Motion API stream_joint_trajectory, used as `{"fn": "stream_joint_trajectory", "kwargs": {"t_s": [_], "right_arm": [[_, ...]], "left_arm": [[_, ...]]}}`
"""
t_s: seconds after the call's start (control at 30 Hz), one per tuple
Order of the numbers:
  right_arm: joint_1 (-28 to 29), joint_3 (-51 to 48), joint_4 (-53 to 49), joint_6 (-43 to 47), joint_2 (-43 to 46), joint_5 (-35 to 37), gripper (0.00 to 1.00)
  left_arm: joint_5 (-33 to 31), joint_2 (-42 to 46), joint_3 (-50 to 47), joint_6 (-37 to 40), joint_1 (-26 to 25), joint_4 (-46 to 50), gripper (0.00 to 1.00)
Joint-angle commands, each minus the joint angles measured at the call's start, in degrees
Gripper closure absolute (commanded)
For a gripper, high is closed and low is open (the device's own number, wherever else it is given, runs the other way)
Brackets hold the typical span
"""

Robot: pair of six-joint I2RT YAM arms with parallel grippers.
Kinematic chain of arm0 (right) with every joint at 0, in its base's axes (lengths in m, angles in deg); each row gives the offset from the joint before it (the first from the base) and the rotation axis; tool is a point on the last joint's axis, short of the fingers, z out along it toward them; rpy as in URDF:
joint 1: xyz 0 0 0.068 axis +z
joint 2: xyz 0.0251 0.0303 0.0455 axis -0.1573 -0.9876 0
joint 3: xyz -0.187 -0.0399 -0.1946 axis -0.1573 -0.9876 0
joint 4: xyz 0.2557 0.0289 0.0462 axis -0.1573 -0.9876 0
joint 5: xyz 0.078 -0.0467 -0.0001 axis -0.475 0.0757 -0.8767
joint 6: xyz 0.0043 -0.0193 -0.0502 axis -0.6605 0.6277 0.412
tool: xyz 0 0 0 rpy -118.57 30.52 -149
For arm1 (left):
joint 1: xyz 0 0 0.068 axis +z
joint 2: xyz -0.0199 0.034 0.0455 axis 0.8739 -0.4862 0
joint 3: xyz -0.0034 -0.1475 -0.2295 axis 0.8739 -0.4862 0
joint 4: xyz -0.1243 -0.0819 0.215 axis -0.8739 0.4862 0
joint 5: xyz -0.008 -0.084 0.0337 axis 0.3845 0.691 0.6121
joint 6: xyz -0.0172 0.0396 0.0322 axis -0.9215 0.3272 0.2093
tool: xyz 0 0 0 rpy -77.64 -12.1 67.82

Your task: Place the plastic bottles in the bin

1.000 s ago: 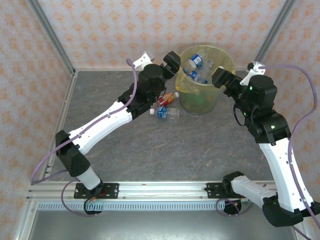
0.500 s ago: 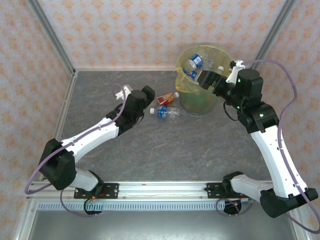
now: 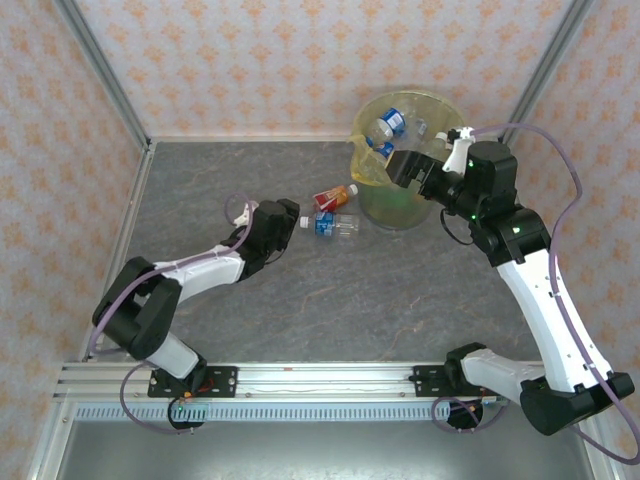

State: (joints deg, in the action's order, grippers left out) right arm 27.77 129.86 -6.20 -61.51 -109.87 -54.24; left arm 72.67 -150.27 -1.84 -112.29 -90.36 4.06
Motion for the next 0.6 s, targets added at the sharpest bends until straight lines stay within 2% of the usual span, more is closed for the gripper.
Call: {"fn": "stream_joint_trajectory", "kwargs": {"t_s": [0.0, 0.57], "right_arm": [[0.31, 0.35, -0.82, 0.6, 1.03, -0.44, 0.0], [0.28, 1.89, -4.06, 2.38, 1.77, 2.91, 0.0]], "left_arm": [[2.54, -3.55, 0.23, -3.05, 0.51, -5.67, 0.33], [6.28, -16.79, 5.11, -5.85, 0.58, -14.74, 0.37]]}}
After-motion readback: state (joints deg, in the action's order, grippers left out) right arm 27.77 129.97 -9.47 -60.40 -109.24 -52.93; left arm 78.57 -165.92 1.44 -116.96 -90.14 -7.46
